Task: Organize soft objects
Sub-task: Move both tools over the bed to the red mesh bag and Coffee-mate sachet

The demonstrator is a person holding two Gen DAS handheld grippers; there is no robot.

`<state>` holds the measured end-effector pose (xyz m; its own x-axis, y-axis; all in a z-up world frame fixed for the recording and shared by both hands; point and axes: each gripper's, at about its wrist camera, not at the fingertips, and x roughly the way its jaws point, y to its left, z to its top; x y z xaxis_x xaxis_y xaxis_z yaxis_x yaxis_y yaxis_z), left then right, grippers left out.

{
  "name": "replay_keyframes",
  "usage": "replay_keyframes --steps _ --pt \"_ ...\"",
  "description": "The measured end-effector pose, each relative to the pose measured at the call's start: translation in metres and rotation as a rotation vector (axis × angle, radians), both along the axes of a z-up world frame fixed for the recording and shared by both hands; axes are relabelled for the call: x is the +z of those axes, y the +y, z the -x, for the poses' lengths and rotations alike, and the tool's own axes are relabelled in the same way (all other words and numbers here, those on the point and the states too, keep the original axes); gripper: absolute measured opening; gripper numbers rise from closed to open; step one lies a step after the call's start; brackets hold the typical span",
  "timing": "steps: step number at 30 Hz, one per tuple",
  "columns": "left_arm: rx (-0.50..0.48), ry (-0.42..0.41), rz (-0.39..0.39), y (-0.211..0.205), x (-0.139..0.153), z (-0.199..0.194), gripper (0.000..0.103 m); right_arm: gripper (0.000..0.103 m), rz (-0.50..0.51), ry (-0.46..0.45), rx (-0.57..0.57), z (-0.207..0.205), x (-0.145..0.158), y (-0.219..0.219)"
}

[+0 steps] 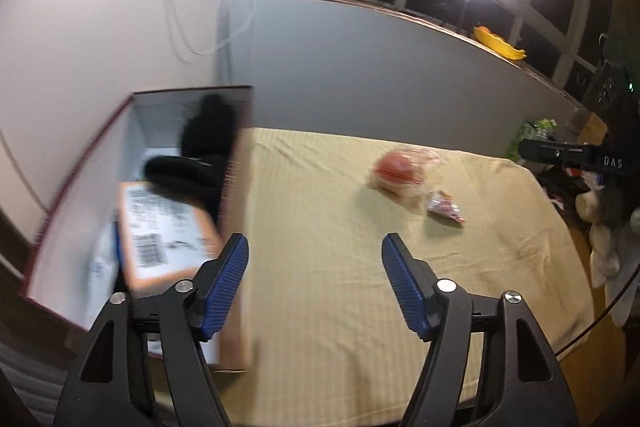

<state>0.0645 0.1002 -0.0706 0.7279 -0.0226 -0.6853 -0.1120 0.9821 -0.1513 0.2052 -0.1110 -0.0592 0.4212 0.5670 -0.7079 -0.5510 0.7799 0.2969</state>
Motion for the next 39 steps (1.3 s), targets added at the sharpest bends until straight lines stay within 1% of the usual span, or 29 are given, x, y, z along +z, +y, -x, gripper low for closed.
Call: replay_keyframes --steps 5,8,11,14,18,21,24,27,31,33,38,39 --pt "-0.055 0.026 0.045 -0.026 -0.015 -0.022 0.069 0.07 -0.025 0.057 -0.049 -0.007 -0.019 -0.034" --pt "-0.074 0.035 0.044 -0.038 -0.019 -0.035 0.069 0.07 -0.02 0.063 -0.066 -0.009 -0.03 -0.044" --pt "-0.09 0.048 0.045 -0.045 -0.021 -0.054 0.07 0.07 0.022 0.052 -0.047 -0.01 -0.045 -0.04" --pt "-0.094 0.055 0.022 -0.048 -0.021 -0.071 0.07 0.07 0.059 0.047 -0.029 -0.013 -0.062 -0.032" --pt "-0.139 0.093 0.017 -0.055 -0.023 -0.101 0.071 0.07 0.09 0.064 -0.011 -0.021 -0.08 -0.022" --pt "-0.182 0.126 -0.001 -0.067 -0.025 -0.125 0.073 0.07 0.087 0.08 -0.01 -0.027 -0.087 -0.019" --pt "-0.218 0.151 -0.05 -0.081 -0.027 -0.149 0.073 0.07 0.068 0.1 -0.023 -0.033 -0.091 -0.022" --pt "-0.243 0.183 -0.068 -0.098 -0.029 -0.173 0.073 0.07 0.045 0.119 -0.046 -0.039 -0.094 -0.031" --pt "-0.276 0.224 -0.129 -0.118 -0.035 -0.201 0.073 0.07 0.024 0.139 -0.063 -0.043 -0.097 -0.043" --pt "-0.287 0.248 -0.173 -0.128 -0.039 -0.212 0.073 0.07 0.029 0.136 -0.062 -0.043 -0.098 -0.045" --pt "-0.312 0.287 -0.293 -0.144 -0.051 -0.222 0.073 0.07 0.05 0.136 -0.037 -0.042 -0.101 -0.042" --pt "-0.304 0.285 -0.334 -0.147 -0.054 -0.222 0.073 0.07 0.056 0.133 -0.034 -0.042 -0.101 -0.04"
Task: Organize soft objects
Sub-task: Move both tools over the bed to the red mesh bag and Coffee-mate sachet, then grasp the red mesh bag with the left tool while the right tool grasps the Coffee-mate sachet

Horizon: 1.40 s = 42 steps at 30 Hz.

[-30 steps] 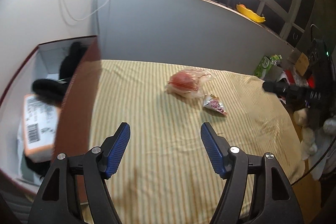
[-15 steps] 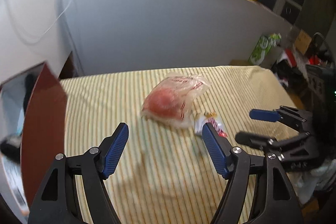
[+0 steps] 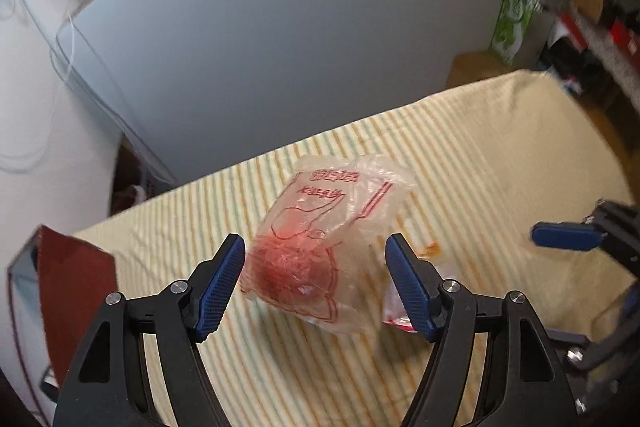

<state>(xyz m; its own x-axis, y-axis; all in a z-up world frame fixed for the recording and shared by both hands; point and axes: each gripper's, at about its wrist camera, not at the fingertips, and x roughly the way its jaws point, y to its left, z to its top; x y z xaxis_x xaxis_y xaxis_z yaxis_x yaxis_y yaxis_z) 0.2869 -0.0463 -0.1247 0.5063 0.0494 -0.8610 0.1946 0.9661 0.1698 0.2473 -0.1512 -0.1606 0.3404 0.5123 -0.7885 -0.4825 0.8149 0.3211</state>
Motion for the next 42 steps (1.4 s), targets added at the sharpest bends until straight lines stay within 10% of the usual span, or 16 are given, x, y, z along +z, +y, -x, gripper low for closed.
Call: replay_keyframes --steps 9,26,42 --pt "0.041 0.014 -0.051 0.011 -0.019 -0.009 0.073 0.07 0.082 -0.039 0.095 0.003 -0.01 0.038" --pt "0.112 0.071 0.162 0.04 -0.041 -0.034 0.08 0.07 0.194 -0.101 0.134 -0.006 -0.033 0.077" --pt "0.117 0.055 0.24 0.038 -0.043 -0.017 0.055 0.045 0.217 -0.134 0.138 -0.002 -0.03 0.083"
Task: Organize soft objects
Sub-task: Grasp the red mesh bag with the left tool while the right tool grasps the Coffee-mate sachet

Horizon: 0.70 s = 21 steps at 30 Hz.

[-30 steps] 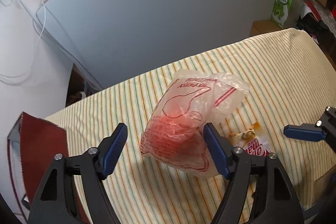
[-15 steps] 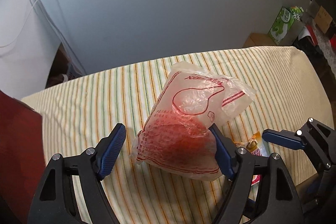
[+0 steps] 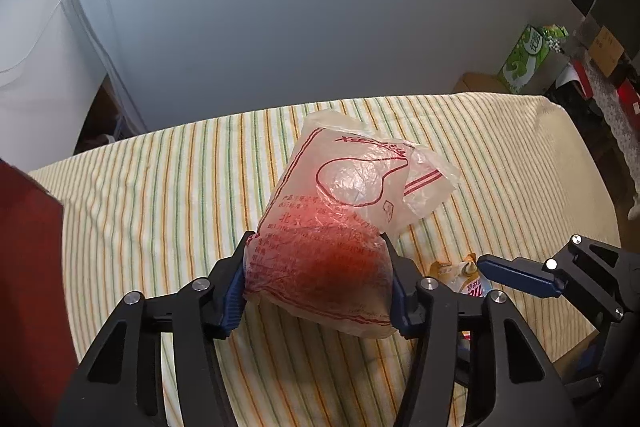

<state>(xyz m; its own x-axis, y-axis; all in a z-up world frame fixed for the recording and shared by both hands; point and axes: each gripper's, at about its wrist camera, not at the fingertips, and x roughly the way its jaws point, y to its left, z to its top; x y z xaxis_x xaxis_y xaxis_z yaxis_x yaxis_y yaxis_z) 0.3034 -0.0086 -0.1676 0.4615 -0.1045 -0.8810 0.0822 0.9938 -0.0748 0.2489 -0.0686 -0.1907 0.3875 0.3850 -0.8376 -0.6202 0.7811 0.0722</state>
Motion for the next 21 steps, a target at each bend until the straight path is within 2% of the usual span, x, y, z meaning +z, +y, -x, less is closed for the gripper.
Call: replay_keyframes --steps 10,11,12,21 --pt "0.033 -0.031 0.025 0.02 0.008 0.021 0.053 0.041 -0.048 0.021 -0.048 0.007 0.006 -0.022" --pt "0.036 -0.038 0.028 0.023 0.011 0.024 0.053 0.039 -0.052 0.02 -0.051 0.008 0.008 -0.025" --pt "0.039 -0.043 0.03 0.026 0.015 0.026 0.053 0.029 -0.057 0.017 -0.053 0.009 0.01 -0.027" --pt "0.059 -0.085 0.04 0.045 0.037 0.056 0.053 0.017 -0.088 0.018 -0.084 0.017 0.024 -0.049"
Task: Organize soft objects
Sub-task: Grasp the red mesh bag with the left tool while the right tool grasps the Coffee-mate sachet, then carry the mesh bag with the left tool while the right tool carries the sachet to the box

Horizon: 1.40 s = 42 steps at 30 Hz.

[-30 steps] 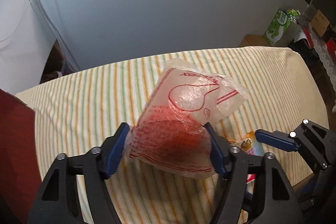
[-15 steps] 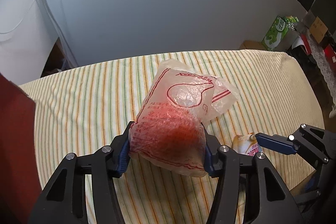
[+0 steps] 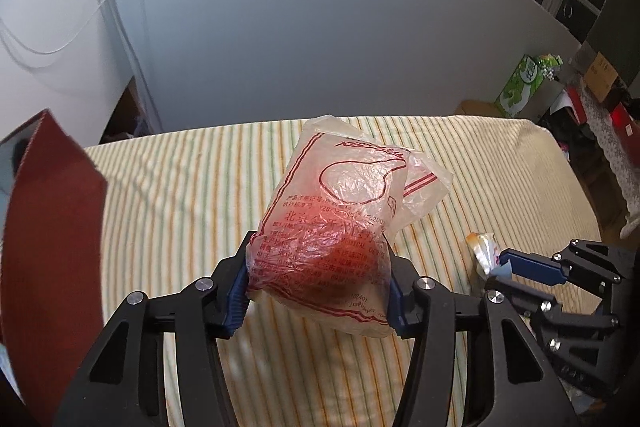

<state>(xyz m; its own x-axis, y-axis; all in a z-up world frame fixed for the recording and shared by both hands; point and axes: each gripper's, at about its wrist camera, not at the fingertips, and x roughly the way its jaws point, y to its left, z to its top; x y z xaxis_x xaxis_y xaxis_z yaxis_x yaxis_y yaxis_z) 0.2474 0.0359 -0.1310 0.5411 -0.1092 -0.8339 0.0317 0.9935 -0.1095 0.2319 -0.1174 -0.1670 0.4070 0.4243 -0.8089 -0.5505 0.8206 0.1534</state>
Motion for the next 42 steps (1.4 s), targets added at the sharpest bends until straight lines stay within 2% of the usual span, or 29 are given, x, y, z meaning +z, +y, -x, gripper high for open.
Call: replay_keyframes --steps 2,6,12,18,24,29,37,42 --pt "0.005 -0.008 0.006 0.002 0.005 0.006 0.053 0.0 -0.016 -0.001 -0.002 0.004 0.006 -0.004" --pt "0.013 -0.025 0.008 0.009 0.014 0.019 0.053 0.0 -0.013 -0.002 -0.016 0.009 0.011 -0.011" --pt "0.019 -0.071 0.009 0.016 0.035 0.042 0.053 0.0 -0.082 0.006 -0.031 0.017 0.025 -0.022" --pt "0.05 -0.146 -0.019 0.044 0.068 0.08 0.053 0.0 -0.147 -0.048 0.015 0.027 0.066 -0.008" --pt "0.136 -0.193 -0.066 0.092 0.086 0.117 0.053 0.0 -0.211 -0.086 0.085 0.025 0.103 0.036" --pt "0.232 -0.205 -0.152 0.138 0.093 0.134 0.053 0.0 -0.231 -0.113 0.152 0.024 0.127 0.08" --pt "0.34 -0.18 -0.191 0.195 0.094 0.124 0.053 0.0 -0.297 -0.096 0.261 0.011 0.151 0.168" --pt "0.378 -0.153 -0.214 0.217 0.081 0.117 0.053 0.0 -0.301 -0.078 0.321 0.005 0.155 0.227"
